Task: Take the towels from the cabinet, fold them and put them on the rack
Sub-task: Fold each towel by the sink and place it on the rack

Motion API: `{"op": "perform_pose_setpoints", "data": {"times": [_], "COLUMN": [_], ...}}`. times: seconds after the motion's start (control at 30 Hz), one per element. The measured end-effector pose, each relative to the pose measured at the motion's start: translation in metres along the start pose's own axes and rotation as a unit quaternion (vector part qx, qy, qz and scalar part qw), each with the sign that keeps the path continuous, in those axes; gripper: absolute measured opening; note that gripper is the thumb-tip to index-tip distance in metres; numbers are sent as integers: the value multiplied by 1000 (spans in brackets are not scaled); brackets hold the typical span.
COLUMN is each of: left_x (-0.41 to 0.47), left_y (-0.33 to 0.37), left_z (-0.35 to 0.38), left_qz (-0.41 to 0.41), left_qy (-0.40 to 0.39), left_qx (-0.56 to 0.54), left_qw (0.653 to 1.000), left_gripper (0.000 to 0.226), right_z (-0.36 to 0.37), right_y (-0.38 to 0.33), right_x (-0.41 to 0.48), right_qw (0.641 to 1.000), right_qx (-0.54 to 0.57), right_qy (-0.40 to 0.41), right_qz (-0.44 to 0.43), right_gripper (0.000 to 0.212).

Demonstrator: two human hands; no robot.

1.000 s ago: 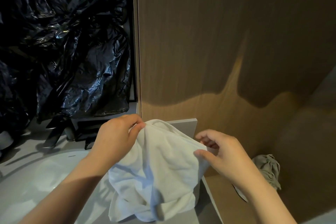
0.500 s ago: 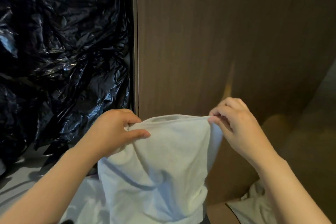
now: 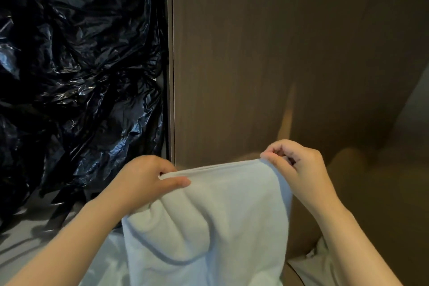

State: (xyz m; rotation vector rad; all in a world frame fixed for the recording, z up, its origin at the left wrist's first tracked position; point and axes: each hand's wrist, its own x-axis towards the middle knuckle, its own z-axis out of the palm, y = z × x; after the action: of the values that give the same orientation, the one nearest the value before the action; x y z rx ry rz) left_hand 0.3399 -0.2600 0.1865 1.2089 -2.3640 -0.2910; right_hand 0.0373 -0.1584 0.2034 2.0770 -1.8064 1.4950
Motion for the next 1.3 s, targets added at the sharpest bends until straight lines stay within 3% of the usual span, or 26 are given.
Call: {"op": "perform_pose_setpoints", "data": {"times": [0.13, 0.27, 0.33, 0.47, 0.6, 0.67, 0.77, 0.87, 1.13, 1.23, 1.3], "left_x": [2, 8, 7, 1, -4, -5, -3, -1, -4, -9, -12], "left_y": [-3, -8, -12, -16, -13, -15, -16, -14, -15, -16, -17], "left_z": [-3, 12, 30, 58, 70, 72, 70, 69, 71, 74, 75], "left_qz": [8, -23, -42, -64, -79, -85, -88, -79, -95, -99, -102], "left_qy": [-68, -66, -34, -4, 29, 41, 44, 40, 33, 33, 23], "left_qx": [-58, 15, 59, 39, 29, 36, 39, 40, 47, -45, -117], "left_qw": [996, 997, 997, 997, 996, 995, 994, 995, 994, 994, 988], "left_gripper": [73, 70, 62, 53, 45, 49, 52, 52, 60, 36, 16], "right_z": [4, 27, 39, 54, 54, 51, 53, 62, 58, 59, 58], "right_y": [14, 32, 41, 58, 68, 73, 73, 64, 65, 69, 71], "right_x": [-3, -4, -10, -31, -50, -59, -67, -69, -70, -72, -75], "right_qw": [999, 997, 992, 978, 947, 941, 963, 973, 967, 974, 972], "right_qx": [23, 6, 15, 68, 101, 126, 118, 103, 70, 15, 34], "right_qy": [39, 8, -10, -49, -189, -212, -111, 7, 75, 73, 85], "right_qz": [23, 81, 122, 191, 240, 231, 217, 208, 233, 215, 214], "right_gripper": [31, 45, 39, 19, 40, 26, 6, 20, 49, 53, 51]}}
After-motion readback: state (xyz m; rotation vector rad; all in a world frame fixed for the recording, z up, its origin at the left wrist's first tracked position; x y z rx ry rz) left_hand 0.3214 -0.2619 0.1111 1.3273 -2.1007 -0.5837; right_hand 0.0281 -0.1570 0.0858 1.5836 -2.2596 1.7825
